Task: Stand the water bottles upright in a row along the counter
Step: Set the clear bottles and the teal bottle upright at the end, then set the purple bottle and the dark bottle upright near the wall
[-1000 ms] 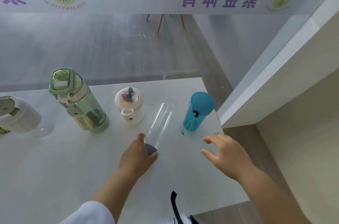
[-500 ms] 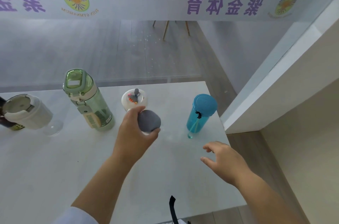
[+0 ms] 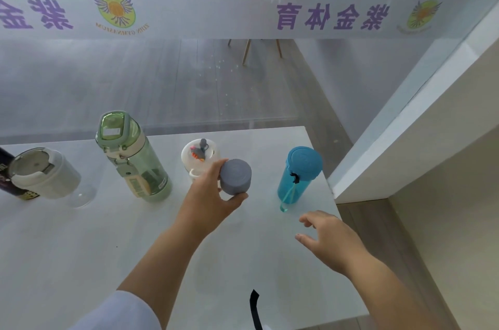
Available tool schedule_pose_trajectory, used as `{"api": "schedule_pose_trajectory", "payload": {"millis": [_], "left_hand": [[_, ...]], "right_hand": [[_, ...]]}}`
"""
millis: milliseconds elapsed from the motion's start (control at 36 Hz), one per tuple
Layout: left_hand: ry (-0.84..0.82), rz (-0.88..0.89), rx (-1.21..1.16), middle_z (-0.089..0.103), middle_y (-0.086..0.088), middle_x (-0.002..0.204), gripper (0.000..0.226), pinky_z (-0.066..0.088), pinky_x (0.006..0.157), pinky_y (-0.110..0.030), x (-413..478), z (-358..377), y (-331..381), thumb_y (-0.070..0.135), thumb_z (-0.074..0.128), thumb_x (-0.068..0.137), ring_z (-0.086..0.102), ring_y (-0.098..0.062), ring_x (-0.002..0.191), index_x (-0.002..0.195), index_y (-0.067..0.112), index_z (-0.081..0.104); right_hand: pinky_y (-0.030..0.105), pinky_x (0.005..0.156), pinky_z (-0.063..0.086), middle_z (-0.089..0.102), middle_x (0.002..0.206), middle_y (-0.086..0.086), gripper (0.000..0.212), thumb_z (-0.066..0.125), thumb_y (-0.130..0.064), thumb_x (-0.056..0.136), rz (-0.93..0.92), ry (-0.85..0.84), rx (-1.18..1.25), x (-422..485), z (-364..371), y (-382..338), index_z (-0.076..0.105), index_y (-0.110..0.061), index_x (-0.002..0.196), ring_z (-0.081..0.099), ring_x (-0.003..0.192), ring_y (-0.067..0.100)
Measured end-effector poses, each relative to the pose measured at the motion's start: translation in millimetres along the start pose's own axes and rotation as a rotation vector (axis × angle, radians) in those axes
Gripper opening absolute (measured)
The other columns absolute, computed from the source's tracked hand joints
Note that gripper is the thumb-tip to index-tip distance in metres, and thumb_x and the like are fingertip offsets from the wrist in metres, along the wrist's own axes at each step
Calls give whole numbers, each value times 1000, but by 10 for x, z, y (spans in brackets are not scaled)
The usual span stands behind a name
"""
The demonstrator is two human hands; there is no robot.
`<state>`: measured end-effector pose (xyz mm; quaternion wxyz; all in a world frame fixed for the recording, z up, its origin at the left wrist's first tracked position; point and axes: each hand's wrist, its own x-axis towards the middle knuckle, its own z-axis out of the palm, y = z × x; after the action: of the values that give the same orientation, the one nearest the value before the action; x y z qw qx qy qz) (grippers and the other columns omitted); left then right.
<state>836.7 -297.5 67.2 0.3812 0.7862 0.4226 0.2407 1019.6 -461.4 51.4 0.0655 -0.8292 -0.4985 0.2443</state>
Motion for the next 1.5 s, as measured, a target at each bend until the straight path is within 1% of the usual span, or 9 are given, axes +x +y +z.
{"api": "schedule_pose_trajectory", "payload": {"millis": [56, 139, 333, 417, 528, 667, 861, 1167, 1500], "left_hand": [[-12, 4, -3, 53, 13, 101, 62, 40, 68, -7, 3, 9, -26, 26, 81, 68, 55, -12, 91, 121, 21, 48], [-21, 9, 1, 57, 11, 103, 61, 41, 70, -7, 10, 20, -85, 28, 82, 67, 55, -10, 95, 119, 21, 50], [-97, -27, 19, 59, 6, 114, 64, 46, 85, -24, 28, 14, -183, 37, 80, 67, 55, -11, 100, 121, 26, 47], [-166, -50, 61, 57, 9, 120, 69, 50, 85, -30, 24, -3, -203, 42, 79, 67, 56, -9, 100, 125, 30, 44], [-233, -79, 138, 50, 11, 128, 78, 46, 84, -28, -5, -15, -225, 47, 77, 67, 56, -9, 103, 131, 33, 35], [-295, -167, 282, 43, 5, 139, 78, 47, 95, -37, -128, -76, -293, 48, 71, 73, 52, -17, 117, 137, 28, 30], [-419, -366, 414, 52, 5, 127, 60, 47, 95, -35, -478, -300, -574, 49, 65, 78, 54, -17, 113, 129, 28, 44], [-445, -637, 494, 52, 3, 129, 57, 46, 94, -32, -1193, -850, -1079, 52, 59, 82, 53, -17, 114, 130, 25, 44], [-320, -773, 440, 50, 1, 132, 56, 45, 95, -33, -1977, -1939, -1663, 50, 57, 84, 52, -18, 116, 131, 22, 43]], "right_hand": [[24, 92, 46, 58, 123, -9, 40, 52, -44, 90, 2, -9, -3, 9, 2, 4, 50, -26, 125, 53, 110, 8], [25, 93, 46, 58, 124, -9, 41, 52, -45, 90, 8, -24, -1, 23, 10, 5, 49, -27, 126, 53, 111, 8], [24, 94, 46, 56, 127, -8, 43, 51, -45, 90, 14, -56, -6, 43, 22, -23, 47, -27, 128, 52, 113, 8], [23, 92, 45, 56, 127, -8, 43, 51, -45, 91, 13, -63, -7, 42, 23, -36, 47, -26, 129, 52, 113, 8], [22, 92, 44, 56, 128, -8, 43, 51, -44, 91, 15, -70, -12, 40, 16, -49, 47, -26, 129, 52, 113, 9], [24, 93, 44, 55, 127, -7, 44, 51, -44, 91, 17, -105, -21, 51, 42, -72, 46, -25, 130, 52, 113, 10], [29, 96, 47, 55, 131, -4, 50, 55, -44, 89, -8, -218, -54, 174, 203, -260, 45, -23, 133, 54, 116, 14], [39, 100, 44, 51, 134, 2, 55, 56, -48, 85, -178, -394, -245, 389, 494, -1040, 44, -23, 132, 51, 121, 21], [36, 104, 39, 47, 139, 4, 60, 56, -47, 87, -312, -466, -345, 266, 814, -2439, 39, -21, 138, 46, 126, 22]]}}
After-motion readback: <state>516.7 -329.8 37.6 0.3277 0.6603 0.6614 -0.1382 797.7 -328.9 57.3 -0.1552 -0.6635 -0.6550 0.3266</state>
